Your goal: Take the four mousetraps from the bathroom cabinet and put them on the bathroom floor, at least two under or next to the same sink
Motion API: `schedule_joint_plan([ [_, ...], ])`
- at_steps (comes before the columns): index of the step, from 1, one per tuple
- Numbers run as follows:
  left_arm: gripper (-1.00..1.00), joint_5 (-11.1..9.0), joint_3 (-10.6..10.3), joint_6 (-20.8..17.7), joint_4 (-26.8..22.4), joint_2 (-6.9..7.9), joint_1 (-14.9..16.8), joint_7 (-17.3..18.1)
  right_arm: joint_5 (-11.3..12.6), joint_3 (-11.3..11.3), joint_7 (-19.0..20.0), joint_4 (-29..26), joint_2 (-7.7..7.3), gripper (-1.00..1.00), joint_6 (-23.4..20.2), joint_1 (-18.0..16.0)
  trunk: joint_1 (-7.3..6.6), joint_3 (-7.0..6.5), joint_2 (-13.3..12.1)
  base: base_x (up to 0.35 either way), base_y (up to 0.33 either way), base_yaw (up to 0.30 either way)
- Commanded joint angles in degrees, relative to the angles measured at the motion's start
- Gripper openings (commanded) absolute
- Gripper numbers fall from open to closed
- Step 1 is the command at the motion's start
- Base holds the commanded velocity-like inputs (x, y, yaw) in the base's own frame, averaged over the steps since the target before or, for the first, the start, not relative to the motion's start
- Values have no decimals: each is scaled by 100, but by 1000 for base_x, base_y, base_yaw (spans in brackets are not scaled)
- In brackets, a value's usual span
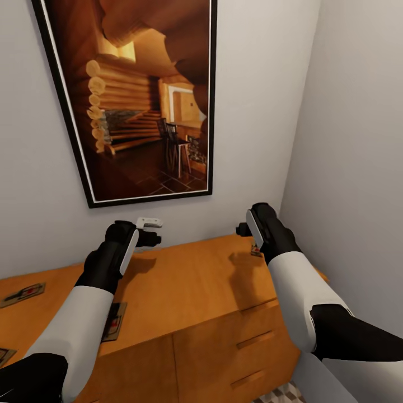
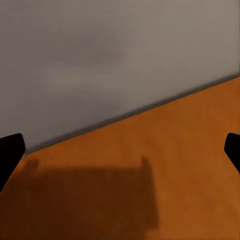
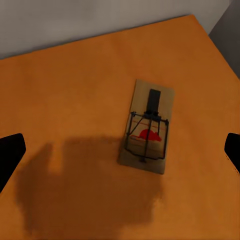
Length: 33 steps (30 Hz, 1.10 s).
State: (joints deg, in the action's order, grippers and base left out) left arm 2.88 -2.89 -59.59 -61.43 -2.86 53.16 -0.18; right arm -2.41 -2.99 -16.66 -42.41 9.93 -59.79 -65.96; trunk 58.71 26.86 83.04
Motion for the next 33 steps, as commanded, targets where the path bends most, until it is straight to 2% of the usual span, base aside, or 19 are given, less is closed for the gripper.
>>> schedule_joint_plan([
  [1,100,24,-5,-22,-4,1,4,1,-24,-22,2,-5,7,100,-21,-5,2,7,4,240,0,0],
  [11,100,27,-2,-13,-1,4,5,1,-31,-26,-11,-5,7,100,-21,-5,2,7,4,186,0,0],
  [33,100,36,-1,-9,-1,5,6,1,-27,-37,-98,59,7,100,-21,-5,2,7,4,14,0,0],
])
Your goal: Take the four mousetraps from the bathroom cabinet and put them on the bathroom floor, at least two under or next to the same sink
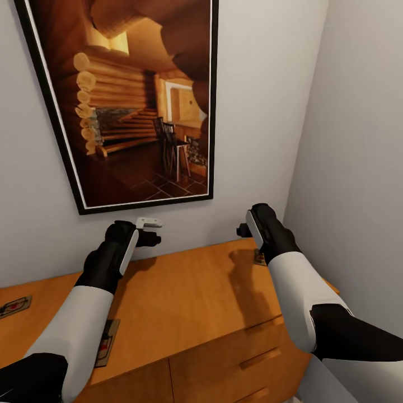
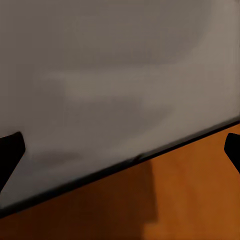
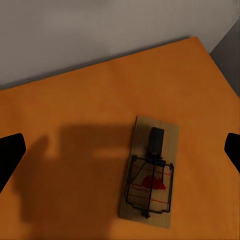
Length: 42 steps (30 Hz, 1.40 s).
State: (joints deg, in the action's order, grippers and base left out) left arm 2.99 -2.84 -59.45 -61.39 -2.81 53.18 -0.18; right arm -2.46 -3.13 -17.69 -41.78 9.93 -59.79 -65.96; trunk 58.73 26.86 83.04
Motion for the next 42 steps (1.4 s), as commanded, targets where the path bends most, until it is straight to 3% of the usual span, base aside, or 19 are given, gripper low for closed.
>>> schedule_joint_plan([
  [1,100,26,-6,-23,-5,0,5,1,-21,-24,-15,1,7,100,-21,-4,0,7,4,0,0,0],
  [20,100,19,-6,-23,4,0,0,1,-1,-107,-185,312,7,100,-21,-4,0,7,4,0,0,0],
  [42,100,9,-6,-26,10,-1,0,1,24,-182,-170,276,7,100,-21,-4,0,7,4,0,0,0],
])
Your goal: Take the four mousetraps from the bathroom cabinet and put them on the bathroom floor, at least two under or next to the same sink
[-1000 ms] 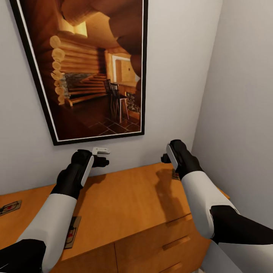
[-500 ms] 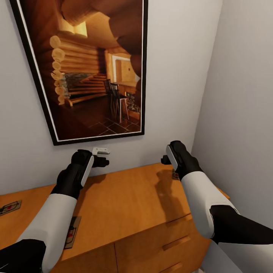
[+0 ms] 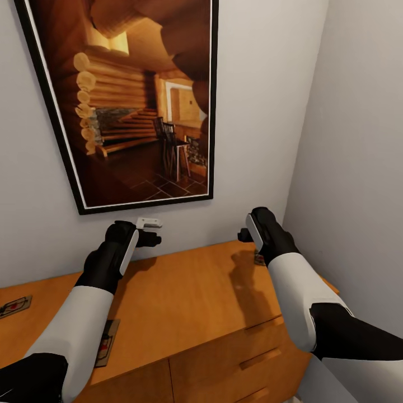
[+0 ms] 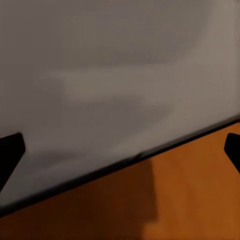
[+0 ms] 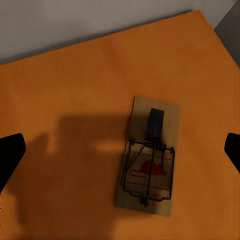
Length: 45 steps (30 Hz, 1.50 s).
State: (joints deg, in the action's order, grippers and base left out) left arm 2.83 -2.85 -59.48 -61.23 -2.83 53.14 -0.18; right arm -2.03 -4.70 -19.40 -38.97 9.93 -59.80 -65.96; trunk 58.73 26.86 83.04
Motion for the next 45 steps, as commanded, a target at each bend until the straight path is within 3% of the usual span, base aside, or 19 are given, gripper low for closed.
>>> schedule_joint_plan([
  [1,100,25,-6,-24,-4,0,4,0,-20,-27,2,-14,7,100,-20,-4,0,7,4,0,0,0],
  [45,100,25,-6,-24,-13,-7,5,0,-15,-31,48,-94,7,100,-20,-4,0,7,4,0,0,0],
])
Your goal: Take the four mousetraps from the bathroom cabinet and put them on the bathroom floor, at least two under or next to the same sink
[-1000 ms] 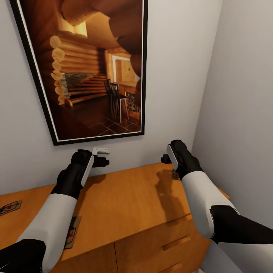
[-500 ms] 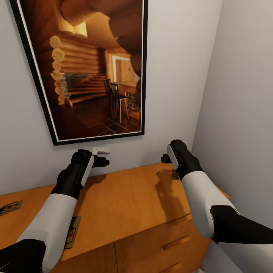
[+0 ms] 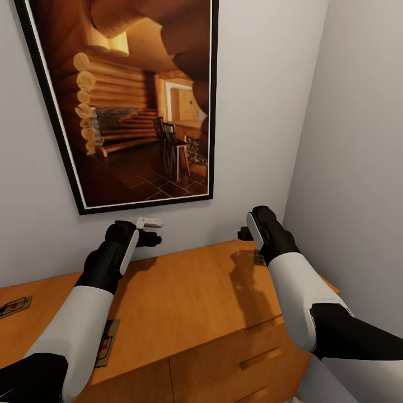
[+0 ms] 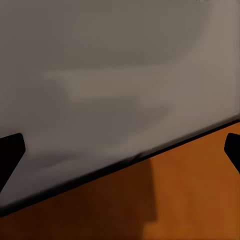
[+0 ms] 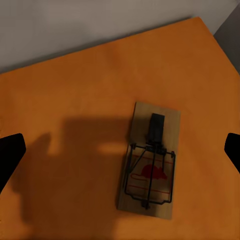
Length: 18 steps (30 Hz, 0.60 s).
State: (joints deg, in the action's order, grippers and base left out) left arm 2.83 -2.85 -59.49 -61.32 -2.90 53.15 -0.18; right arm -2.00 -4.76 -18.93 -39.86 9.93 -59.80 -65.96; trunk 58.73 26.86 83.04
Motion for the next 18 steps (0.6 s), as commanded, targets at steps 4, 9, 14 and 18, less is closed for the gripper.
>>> schedule_joint_plan([
  [4,100,25,-5,-26,-4,0,5,2,-18,-25,2,-19,7,100,-20,-5,0,7,4,0,0,0],
  [9,100,25,-6,-26,-8,-5,6,2,-19,-25,3,-23,7,100,-20,-5,0,7,4,0,0,0],
  [14,100,25,-5,-24,-10,-3,5,1,-19,-27,3,-24,7,100,-20,-5,0,7,4,0,0,0],
  [18,100,25,-5,-24,-11,-1,5,1,-19,-26,3,-27,7,100,-20,-5,0,7,4,0,0,0],
])
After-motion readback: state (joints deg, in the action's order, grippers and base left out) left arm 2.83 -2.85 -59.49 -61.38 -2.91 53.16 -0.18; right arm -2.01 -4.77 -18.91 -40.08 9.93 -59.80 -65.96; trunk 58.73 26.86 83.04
